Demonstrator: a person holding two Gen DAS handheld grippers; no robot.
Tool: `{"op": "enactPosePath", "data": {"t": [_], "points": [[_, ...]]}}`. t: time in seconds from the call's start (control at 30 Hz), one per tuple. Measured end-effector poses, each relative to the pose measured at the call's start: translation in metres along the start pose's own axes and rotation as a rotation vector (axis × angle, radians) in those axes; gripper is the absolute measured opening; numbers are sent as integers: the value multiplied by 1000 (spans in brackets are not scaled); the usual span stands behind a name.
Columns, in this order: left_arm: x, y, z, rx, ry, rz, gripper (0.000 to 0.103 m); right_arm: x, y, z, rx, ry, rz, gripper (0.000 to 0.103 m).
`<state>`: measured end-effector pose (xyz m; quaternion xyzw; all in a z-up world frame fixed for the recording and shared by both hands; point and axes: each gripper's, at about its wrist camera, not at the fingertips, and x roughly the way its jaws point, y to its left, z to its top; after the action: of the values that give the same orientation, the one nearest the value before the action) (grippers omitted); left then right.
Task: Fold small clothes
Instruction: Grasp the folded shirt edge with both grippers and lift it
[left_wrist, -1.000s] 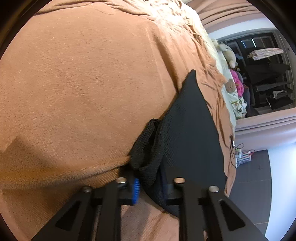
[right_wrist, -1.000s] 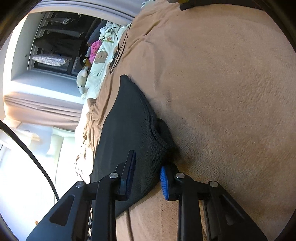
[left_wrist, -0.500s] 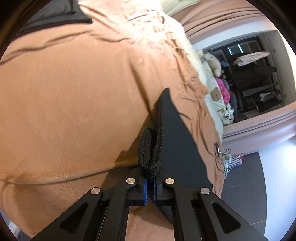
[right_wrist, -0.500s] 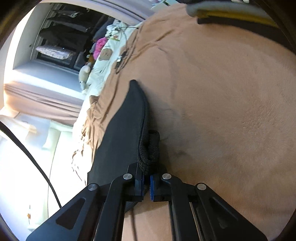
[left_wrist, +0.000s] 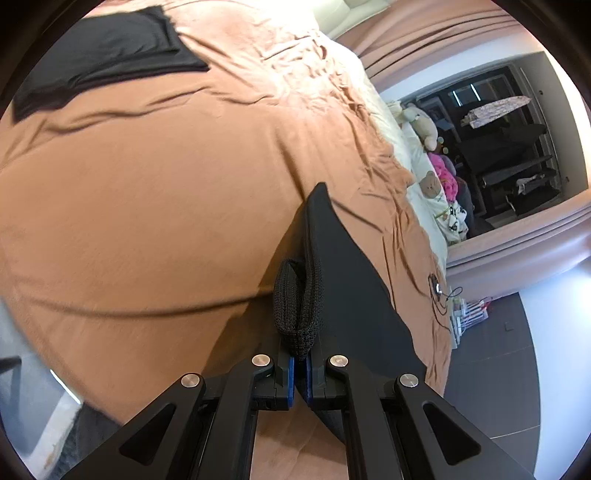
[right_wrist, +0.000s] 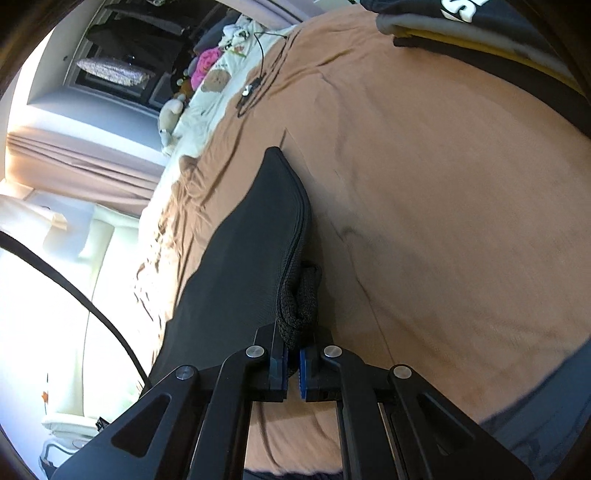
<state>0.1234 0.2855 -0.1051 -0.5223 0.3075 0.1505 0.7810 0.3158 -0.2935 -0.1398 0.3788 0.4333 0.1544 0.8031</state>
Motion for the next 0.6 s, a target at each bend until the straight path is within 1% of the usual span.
{"op": "enactPosePath", "data": {"t": [0.13, 0.2, 0.37, 0.43, 0.53, 0.6], "points": [[-10, 9, -8, 15, 1, 27, 3, -6, 8, 3, -25, 13, -33, 0], [-12, 16, -11, 8, 6, 23, 3, -9, 12, 3, -32, 23, -40, 0], [-4, 39, -16, -29, 30, 21, 3, -5, 14, -1, -45, 64, -90, 0], [2, 45, -17, -35, 37, 33, 3, 1, 13, -1, -52, 92, -125, 1], [11, 55, -19, -52, 51, 41, 4, 7, 19, 2, -91, 128, -170, 3], [16, 61, -19, -67, 60, 40, 4, 6, 28, 8, -131, 137, -196, 9]]}}
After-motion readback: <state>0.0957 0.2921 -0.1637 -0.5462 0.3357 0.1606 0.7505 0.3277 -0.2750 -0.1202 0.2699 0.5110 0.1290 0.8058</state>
